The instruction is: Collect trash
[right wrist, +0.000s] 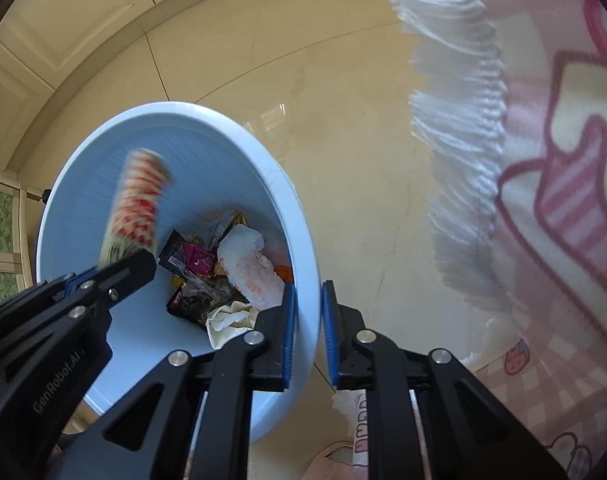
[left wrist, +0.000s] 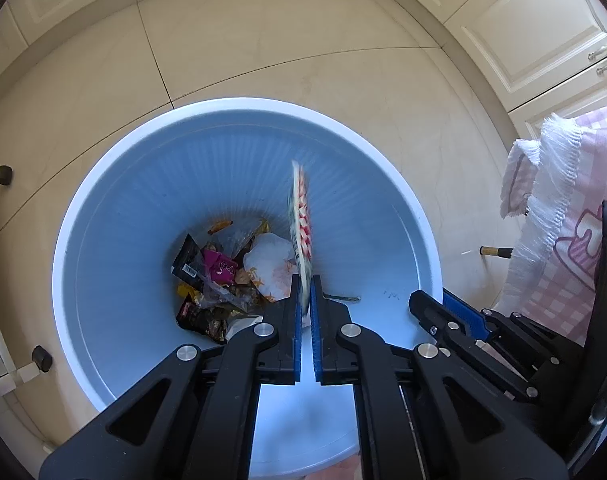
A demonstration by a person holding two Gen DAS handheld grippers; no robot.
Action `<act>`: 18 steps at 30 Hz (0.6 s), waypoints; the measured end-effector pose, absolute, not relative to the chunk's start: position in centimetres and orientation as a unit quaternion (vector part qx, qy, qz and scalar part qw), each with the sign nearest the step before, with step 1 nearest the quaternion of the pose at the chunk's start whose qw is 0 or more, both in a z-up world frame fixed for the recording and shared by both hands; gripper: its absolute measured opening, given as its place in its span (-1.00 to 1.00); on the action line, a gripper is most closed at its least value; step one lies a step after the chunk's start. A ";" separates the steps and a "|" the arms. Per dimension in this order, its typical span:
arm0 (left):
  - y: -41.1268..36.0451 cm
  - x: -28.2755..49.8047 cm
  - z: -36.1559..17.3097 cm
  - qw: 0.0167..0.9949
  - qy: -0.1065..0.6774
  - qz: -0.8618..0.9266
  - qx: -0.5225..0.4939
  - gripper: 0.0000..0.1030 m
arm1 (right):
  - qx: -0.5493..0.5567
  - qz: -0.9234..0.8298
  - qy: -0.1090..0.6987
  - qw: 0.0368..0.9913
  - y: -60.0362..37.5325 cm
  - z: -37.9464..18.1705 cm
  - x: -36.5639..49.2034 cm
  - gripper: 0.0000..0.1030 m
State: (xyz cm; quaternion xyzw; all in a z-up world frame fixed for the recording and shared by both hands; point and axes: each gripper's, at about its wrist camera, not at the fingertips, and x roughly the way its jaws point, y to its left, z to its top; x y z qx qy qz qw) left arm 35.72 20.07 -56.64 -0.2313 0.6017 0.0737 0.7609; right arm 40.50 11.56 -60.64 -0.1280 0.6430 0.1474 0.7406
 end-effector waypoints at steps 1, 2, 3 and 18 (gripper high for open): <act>20.0 35.8 -56.5 0.762 0.602 0.072 -0.230 -0.92 | -0.128 0.148 0.643 0.741 11.6 -60.8 40.5 -0.74; 20.0 35.8 -56.4 0.762 0.602 0.073 -0.229 -0.92 | -0.127 0.148 0.642 0.741 11.6 -60.8 40.5 -0.74; 20.0 35.8 -56.4 0.762 0.602 0.074 -0.227 -0.90 | -0.127 0.148 0.643 0.741 11.5 -60.8 40.5 -0.74; 22.6 35.1 -54.4 0.772 0.584 0.103 -0.227 -0.15 | -0.150 0.152 0.627 0.749 12.6 -59.7 39.9 -0.70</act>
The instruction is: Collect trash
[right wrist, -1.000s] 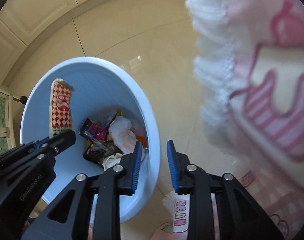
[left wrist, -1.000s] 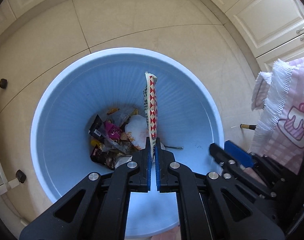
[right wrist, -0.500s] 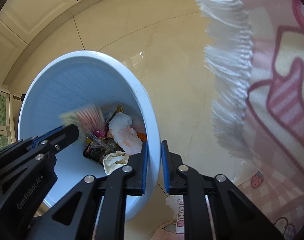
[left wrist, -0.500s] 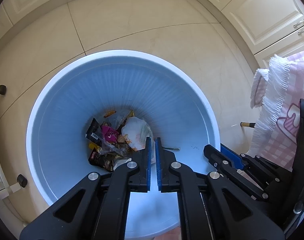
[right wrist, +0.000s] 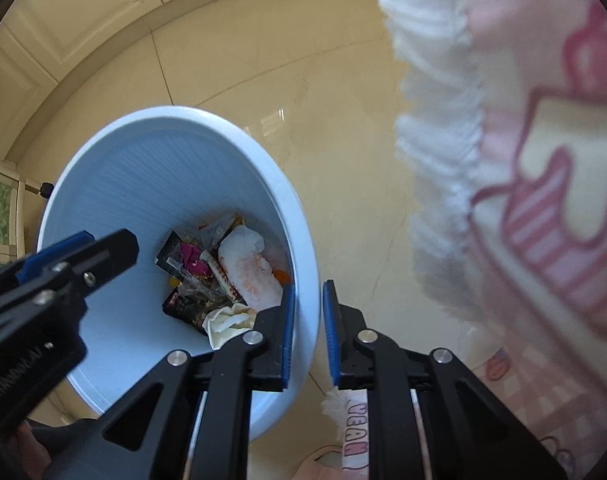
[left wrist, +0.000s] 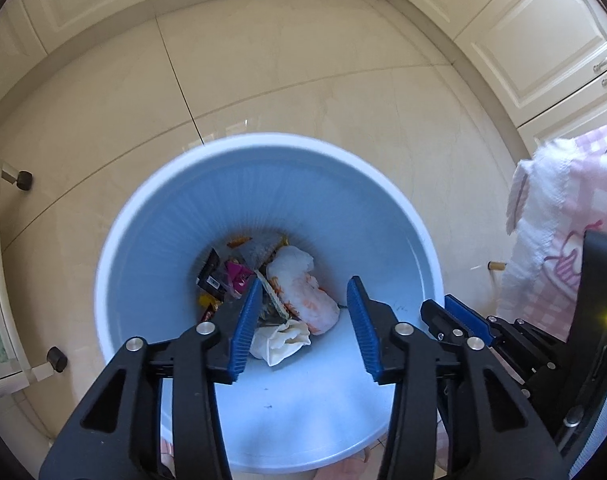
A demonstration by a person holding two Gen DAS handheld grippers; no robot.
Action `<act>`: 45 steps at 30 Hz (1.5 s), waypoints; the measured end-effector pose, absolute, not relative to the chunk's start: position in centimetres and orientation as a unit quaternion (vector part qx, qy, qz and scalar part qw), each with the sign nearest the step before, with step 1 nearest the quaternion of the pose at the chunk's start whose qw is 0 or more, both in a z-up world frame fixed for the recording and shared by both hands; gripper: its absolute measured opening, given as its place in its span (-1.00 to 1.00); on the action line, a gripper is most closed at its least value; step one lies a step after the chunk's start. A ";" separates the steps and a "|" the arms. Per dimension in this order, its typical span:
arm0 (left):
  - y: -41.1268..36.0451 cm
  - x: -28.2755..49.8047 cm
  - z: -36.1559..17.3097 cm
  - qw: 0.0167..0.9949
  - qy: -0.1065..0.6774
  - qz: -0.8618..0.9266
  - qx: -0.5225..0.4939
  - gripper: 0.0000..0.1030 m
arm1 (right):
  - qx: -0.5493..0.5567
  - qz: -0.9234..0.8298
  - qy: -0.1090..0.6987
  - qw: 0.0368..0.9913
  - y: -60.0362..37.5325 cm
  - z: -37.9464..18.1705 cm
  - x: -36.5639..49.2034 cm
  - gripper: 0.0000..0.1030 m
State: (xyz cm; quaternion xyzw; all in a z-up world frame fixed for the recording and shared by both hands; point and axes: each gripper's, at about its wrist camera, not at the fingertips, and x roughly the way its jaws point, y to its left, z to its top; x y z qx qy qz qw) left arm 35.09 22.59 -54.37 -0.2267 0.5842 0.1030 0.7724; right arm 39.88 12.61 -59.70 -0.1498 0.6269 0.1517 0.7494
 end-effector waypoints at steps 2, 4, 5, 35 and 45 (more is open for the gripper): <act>23.1 34.8 -53.5 0.775 0.582 0.106 -0.221 -0.11 | -0.155 0.152 0.620 0.754 12.9 -59.0 39.6 -0.63; 23.6 34.5 -52.5 0.779 0.580 0.107 -0.216 -0.07 | -0.154 0.154 0.614 0.759 13.1 -58.1 39.4 -0.62; 23.8 34.3 -52.0 0.781 0.578 0.107 -0.214 -0.06 | -0.154 0.156 0.610 0.761 13.3 -57.6 39.4 -0.61; 24.1 20.0 -18.0 0.920 0.349 0.066 -0.167 0.25 | -0.174 0.164 0.353 0.905 13.4 -18.7 25.0 -0.04; 17.4 12.7 -7.6 0.964 0.238 0.013 -0.122 0.45 | -0.139 0.101 0.225 0.959 5.6 -6.7 14.3 0.14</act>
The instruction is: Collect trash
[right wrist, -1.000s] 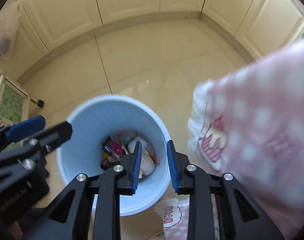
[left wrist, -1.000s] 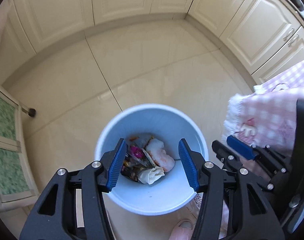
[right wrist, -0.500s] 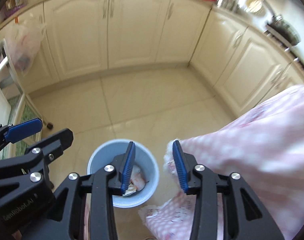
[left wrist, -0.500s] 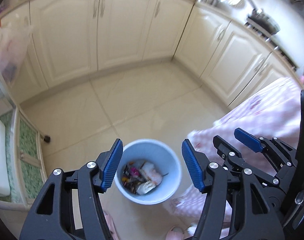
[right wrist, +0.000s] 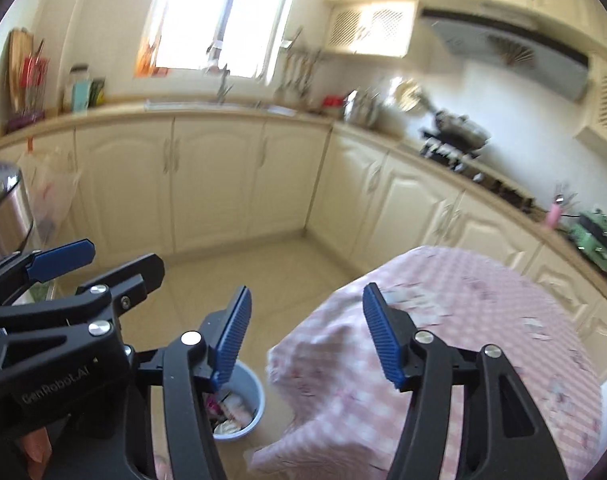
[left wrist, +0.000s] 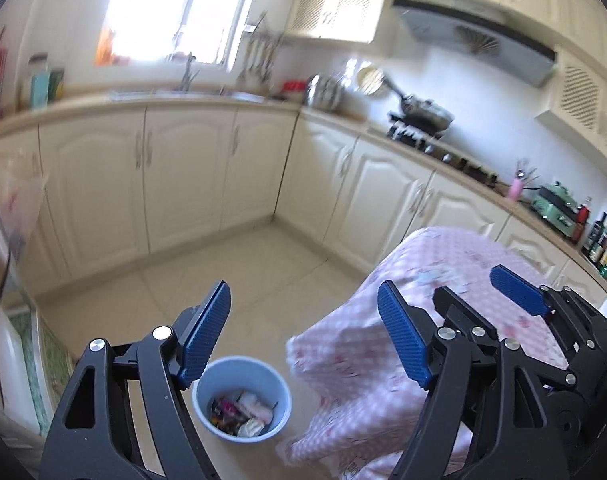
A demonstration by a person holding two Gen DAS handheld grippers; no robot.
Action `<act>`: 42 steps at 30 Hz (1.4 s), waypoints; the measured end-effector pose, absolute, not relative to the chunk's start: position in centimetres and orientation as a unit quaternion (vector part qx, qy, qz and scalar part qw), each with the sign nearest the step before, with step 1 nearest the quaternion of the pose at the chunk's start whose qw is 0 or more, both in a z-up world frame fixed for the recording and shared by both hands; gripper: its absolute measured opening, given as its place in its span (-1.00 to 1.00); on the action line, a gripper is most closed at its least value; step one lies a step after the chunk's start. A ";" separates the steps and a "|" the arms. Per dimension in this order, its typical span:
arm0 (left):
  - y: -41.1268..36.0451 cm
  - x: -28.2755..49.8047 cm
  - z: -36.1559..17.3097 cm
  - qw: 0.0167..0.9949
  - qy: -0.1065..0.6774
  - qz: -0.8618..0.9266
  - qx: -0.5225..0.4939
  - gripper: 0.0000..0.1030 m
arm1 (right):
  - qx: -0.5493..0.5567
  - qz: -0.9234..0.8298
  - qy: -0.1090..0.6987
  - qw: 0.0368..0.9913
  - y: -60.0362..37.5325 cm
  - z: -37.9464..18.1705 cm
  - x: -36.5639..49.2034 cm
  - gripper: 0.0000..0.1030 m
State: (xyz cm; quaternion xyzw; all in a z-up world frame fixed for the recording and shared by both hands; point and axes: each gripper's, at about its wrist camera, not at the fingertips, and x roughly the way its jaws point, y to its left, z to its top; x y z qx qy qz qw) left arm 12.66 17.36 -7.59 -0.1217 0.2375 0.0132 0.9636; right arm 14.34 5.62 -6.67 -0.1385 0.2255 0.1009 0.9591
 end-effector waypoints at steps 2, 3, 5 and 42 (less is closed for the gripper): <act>15.8 11.3 -6.3 0.970 0.220 0.007 -0.106 0.52 | -0.132 0.088 0.207 0.965 4.2 -5.5 12.6 0.20; 15.3 10.7 -5.7 0.972 0.213 0.005 -0.101 0.58 | -0.129 0.079 0.196 0.969 3.2 -4.9 11.6 0.21; 14.0 9.4 -4.7 0.976 0.198 -0.002 -0.086 0.61 | -0.119 0.067 0.177 0.975 1.3 -3.9 9.6 0.24; 7.3 1.5 -1.1 0.990 0.136 -0.009 -0.016 0.84 | -0.032 0.018 0.084 0.996 -8.7 0.2 -2.4 0.40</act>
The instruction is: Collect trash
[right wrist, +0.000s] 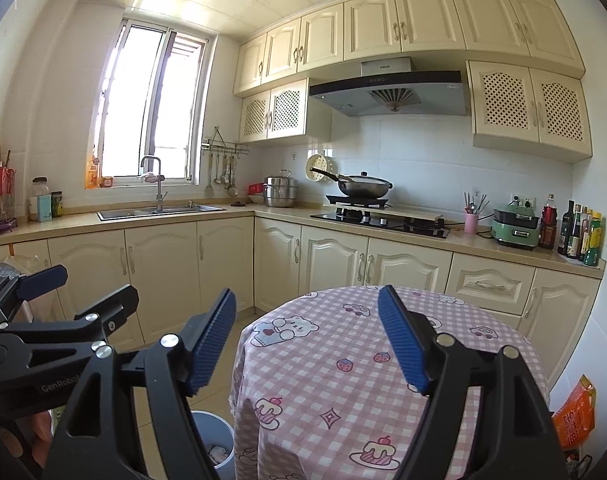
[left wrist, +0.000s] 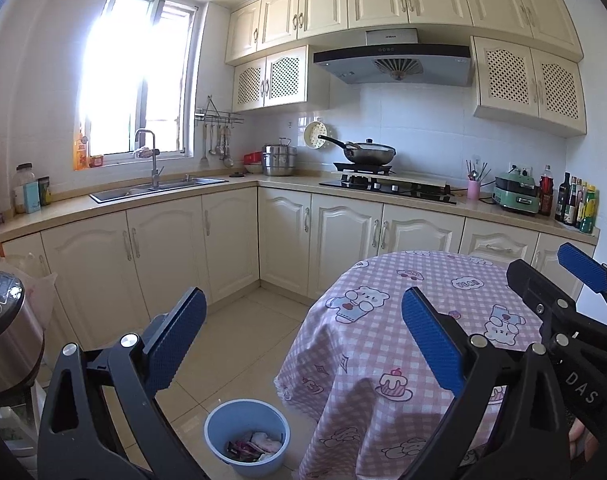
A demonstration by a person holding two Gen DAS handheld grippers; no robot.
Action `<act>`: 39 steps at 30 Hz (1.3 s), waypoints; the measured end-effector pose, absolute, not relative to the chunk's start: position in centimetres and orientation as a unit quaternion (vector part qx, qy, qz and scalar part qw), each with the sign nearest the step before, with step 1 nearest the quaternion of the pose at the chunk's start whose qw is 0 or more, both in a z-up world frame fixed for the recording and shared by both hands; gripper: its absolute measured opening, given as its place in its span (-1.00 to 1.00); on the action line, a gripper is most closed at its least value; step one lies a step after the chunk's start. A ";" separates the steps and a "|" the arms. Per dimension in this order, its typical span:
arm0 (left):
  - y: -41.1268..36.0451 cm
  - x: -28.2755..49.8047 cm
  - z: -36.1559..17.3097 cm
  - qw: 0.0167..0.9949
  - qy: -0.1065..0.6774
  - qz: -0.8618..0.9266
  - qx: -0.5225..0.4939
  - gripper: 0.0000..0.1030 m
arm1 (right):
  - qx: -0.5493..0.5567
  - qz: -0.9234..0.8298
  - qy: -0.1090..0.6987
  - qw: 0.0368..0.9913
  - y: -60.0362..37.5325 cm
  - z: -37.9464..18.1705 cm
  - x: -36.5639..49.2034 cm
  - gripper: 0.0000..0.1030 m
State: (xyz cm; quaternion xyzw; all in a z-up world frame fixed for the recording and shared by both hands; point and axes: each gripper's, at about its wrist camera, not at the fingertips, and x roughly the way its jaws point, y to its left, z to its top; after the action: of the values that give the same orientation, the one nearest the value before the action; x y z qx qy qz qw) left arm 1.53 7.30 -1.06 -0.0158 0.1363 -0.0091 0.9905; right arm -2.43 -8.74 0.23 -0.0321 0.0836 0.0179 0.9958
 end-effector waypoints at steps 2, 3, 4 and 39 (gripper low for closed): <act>7.5 1.5 -1.1 0.990 0.137 -0.009 -0.018 0.84 | -0.031 0.020 0.085 0.996 -8.7 0.2 -2.4 0.41; 7.6 1.6 -1.1 0.990 0.139 -0.006 -0.018 0.84 | -0.031 0.022 0.085 0.996 -8.6 0.3 -2.4 0.42; 7.6 1.7 -1.2 0.990 0.139 -0.004 -0.018 0.84 | -0.032 0.023 0.085 0.996 -8.4 0.3 -2.4 0.42; 8.3 2.3 -2.1 0.988 0.154 -0.002 -0.020 0.84 | -0.033 0.037 0.101 0.994 -6.8 -0.7 -1.6 0.46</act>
State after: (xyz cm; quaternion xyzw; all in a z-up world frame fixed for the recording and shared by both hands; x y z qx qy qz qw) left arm 2.28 8.29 -2.11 -0.0196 0.1539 -0.0024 0.9879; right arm -1.58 -6.85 -0.70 -0.0334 0.1015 0.0375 0.9936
